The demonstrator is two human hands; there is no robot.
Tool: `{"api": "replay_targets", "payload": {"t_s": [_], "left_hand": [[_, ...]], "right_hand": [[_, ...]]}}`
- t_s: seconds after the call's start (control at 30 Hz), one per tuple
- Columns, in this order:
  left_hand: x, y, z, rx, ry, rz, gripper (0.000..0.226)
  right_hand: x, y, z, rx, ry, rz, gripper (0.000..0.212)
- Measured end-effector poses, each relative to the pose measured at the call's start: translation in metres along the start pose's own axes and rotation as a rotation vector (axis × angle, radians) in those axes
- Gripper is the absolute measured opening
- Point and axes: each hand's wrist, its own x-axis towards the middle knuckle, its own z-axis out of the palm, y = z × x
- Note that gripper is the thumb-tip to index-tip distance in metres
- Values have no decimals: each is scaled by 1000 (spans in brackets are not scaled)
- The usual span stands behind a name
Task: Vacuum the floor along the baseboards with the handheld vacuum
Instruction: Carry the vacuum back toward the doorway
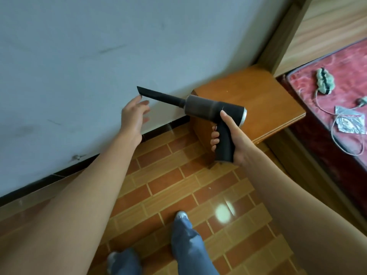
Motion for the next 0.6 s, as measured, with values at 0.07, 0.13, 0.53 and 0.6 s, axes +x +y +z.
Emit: {"api": "replay_targets", "payload": {"t_s": [0.07, 0.13, 0.53, 0.6], "left_hand": [[-18, 17, -2, -38, 13, 4, 43], [-37, 29, -5, -65, 27, 11, 42], [-183, 13, -35, -205, 177, 54, 33], [-213, 5, -41, -230, 205, 53, 30]], "right_hand": [[-21, -9, 1, -6, -20, 1, 40], [-39, -13, 0, -13, -44, 0, 40], [-132, 19, -39, -190, -201, 18, 39], [-151, 29, -47, -222, -220, 31, 40]]}}
